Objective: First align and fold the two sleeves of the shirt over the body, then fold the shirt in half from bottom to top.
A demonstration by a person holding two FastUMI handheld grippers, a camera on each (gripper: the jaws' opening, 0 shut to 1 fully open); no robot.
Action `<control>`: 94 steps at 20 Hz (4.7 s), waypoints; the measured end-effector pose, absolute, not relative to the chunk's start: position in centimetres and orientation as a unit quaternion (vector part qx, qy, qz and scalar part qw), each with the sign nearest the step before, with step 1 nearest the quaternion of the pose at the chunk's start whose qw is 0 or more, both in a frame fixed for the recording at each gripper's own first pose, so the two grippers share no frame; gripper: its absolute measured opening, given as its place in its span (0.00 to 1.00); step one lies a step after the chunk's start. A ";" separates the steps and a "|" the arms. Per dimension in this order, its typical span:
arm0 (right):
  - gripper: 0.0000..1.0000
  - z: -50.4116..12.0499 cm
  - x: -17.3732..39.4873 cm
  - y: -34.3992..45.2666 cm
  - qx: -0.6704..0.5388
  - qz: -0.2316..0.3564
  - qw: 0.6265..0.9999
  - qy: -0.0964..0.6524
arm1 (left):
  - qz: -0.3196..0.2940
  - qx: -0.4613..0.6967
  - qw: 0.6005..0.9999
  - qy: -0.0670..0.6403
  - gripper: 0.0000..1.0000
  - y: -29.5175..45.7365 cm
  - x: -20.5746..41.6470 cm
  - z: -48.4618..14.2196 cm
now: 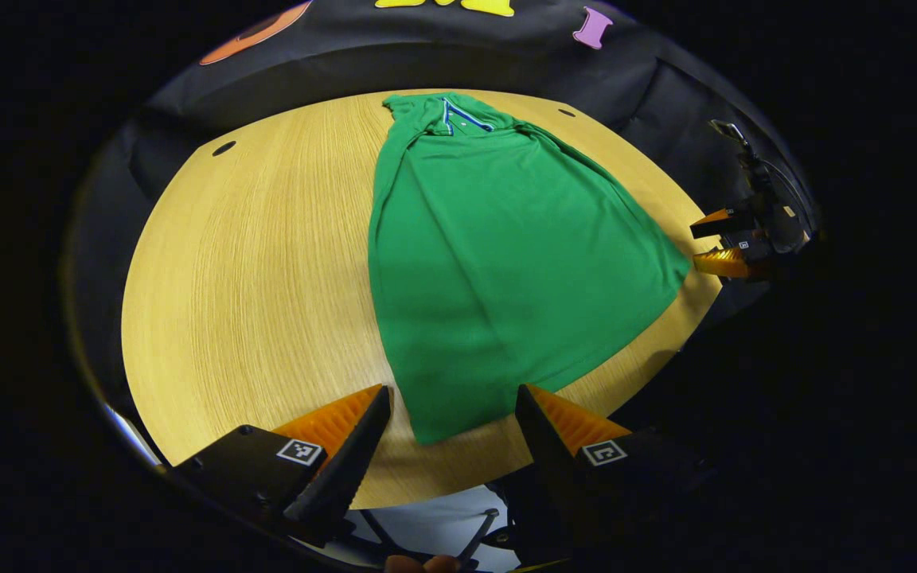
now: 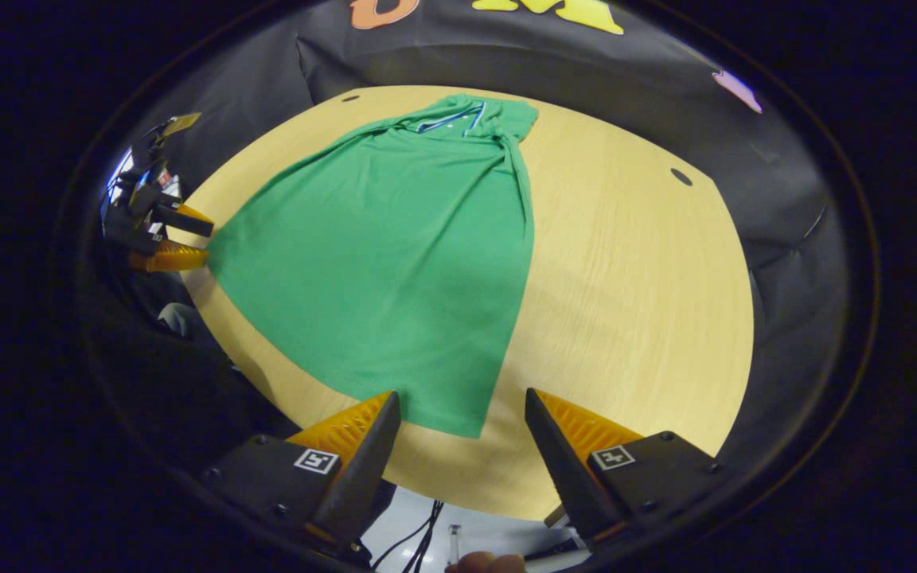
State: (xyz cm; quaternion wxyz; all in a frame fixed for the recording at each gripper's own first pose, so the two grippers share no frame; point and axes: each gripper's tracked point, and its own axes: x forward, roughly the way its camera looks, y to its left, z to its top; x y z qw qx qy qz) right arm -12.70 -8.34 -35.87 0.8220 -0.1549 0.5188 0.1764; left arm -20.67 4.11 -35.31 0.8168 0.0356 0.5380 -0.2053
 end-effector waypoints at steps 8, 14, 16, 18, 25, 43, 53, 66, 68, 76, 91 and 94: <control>0.99 -37.9 -12.5 -7.7 -0.177 0.179 0.805 0.537 | -0.203 0.034 0.804 0.558 1.00 3.4 -20.9 -35.9; 0.99 -38.6 -12.0 -5.7 -0.174 0.196 0.796 0.545 | -0.191 0.111 0.794 0.567 0.98 2.4 -20.7 -36.1; 0.66 -38.2 -11.5 -5.1 -0.181 0.210 0.797 0.537 | -0.202 0.111 0.809 0.541 0.37 -0.1 -19.8 -35.7; 0.02 -38.6 -11.6 -5.3 -0.174 0.195 0.794 0.548 | -0.212 0.080 0.813 0.536 0.05 -1.3 -19.6 -35.2; 0.01 -36.8 -11.1 -6.2 -0.028 0.142 0.806 0.574 | -0.187 -0.065 0.822 0.534 0.03 0.0 -17.4 -33.7; 0.01 -29.5 -6.1 -5.0 -0.008 0.142 0.849 0.509 | -0.194 -0.019 0.856 0.478 0.03 1.1 -13.1 -27.6; 0.00 -25.5 -0.6 -4.2 0.011 0.138 0.874 0.466 | -0.192 -0.008 0.885 0.424 0.03 1.5 -7.4 -23.7; 0.01 -16.4 8.4 -2.6 0.010 0.150 0.917 0.369 | -0.149 -0.021 0.924 0.351 0.03 2.7 2.6 -16.6; 0.01 -15.4 9.9 -2.4 0.011 0.149 0.921 0.359 | -0.145 -0.019 0.931 0.335 0.03 2.9 4.4 -15.3; 0.01 -12.7 15.6 -2.1 -0.006 0.138 0.936 0.325 | -0.139 -0.030 0.941 0.308 0.03 3.5 10.5 -12.5; 0.01 -15.5 28.2 -1.8 -0.021 0.119 0.943 0.311 | -0.113 -0.006 0.955 0.275 0.03 4.3 23.8 -13.8; 0.01 -18.0 31.2 -1.8 -0.027 0.111 0.941 0.318 | -0.105 -0.014 0.952 0.287 0.03 4.5 25.9 -17.0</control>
